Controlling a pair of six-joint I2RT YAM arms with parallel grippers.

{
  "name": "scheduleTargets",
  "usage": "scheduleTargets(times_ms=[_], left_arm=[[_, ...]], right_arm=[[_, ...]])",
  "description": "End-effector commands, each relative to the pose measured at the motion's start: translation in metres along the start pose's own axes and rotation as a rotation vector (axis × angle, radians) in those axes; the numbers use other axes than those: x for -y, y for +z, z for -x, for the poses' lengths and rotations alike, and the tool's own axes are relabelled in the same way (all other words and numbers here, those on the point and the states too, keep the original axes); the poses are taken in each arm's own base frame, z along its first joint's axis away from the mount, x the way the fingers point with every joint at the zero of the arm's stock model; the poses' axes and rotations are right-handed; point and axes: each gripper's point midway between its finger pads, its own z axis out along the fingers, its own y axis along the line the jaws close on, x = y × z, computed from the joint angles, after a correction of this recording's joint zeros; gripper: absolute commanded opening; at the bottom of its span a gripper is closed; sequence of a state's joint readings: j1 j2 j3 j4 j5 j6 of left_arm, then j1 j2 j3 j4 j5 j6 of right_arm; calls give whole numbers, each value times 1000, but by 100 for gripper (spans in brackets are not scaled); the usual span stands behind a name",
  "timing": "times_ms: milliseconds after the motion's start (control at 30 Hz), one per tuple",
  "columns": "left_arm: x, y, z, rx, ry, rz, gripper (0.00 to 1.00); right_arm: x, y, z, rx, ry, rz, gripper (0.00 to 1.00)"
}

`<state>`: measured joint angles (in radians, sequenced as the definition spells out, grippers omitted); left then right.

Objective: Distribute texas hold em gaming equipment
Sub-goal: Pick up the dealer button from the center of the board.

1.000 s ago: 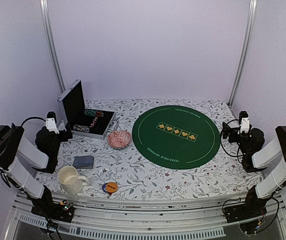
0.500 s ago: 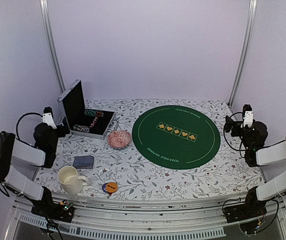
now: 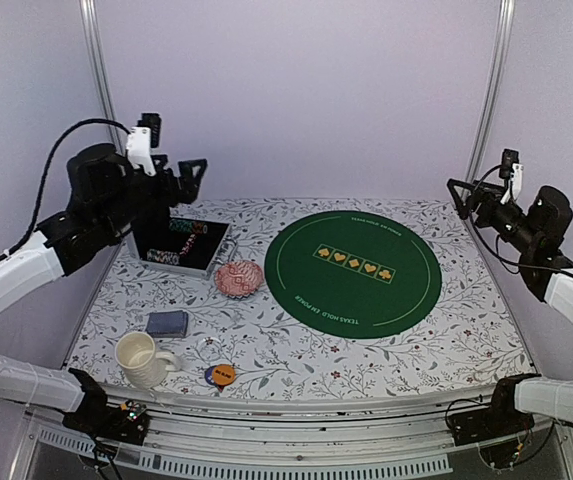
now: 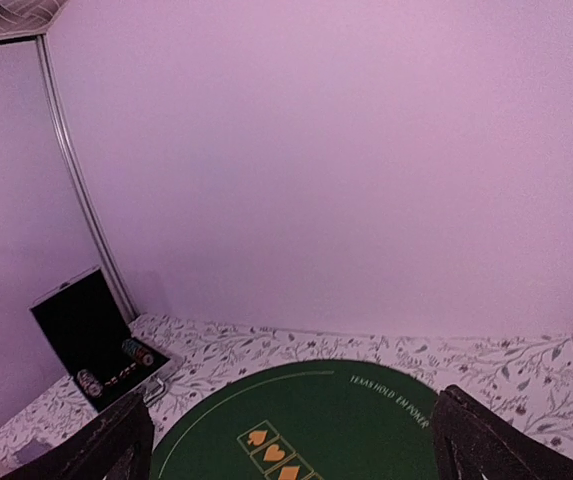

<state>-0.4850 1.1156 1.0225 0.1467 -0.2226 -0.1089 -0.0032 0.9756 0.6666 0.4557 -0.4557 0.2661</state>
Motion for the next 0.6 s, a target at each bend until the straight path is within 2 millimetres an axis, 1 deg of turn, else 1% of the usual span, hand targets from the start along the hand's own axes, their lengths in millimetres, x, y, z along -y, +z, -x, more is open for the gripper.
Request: scheduleTargets(times_ms=[0,33,67,100,133,167,267,300,367,467,567], left_arm=[[91,-43,-137,-561,111,-218,97],[105,-55,-155,-633,118,-243,96],[118,-68,-172,-697,132,-263,96],[127,-80,-188,-759,144,-268,96],[132,-92,-204,-821,160,-262,95],[132,-102,-220,-883,165,-241,95],[122,-127,-268,-1070,156,-186,94],[121,-134,-282,-1112,146,-190,94],[113,-142,-304,-1178,121,-168,94],[90,-143,-327,-1250,59,-101,95],[65,-140,-341,-1288,3,-29,95]], right_arm=[[-37,10,-66,-337,191,73,99],[-42,13,-75,-376,171,36,99],[-56,15,-86,-427,148,47,99],[-62,17,-96,-467,119,28,99],[-71,16,-109,-522,110,33,99],[-80,16,-117,-556,106,47,99],[-95,14,-138,-640,114,62,99],[-100,13,-145,-662,117,65,99],[-105,12,-154,-691,120,66,99],[-109,11,-163,-717,127,67,99],[-111,10,-170,-737,141,68,99]])
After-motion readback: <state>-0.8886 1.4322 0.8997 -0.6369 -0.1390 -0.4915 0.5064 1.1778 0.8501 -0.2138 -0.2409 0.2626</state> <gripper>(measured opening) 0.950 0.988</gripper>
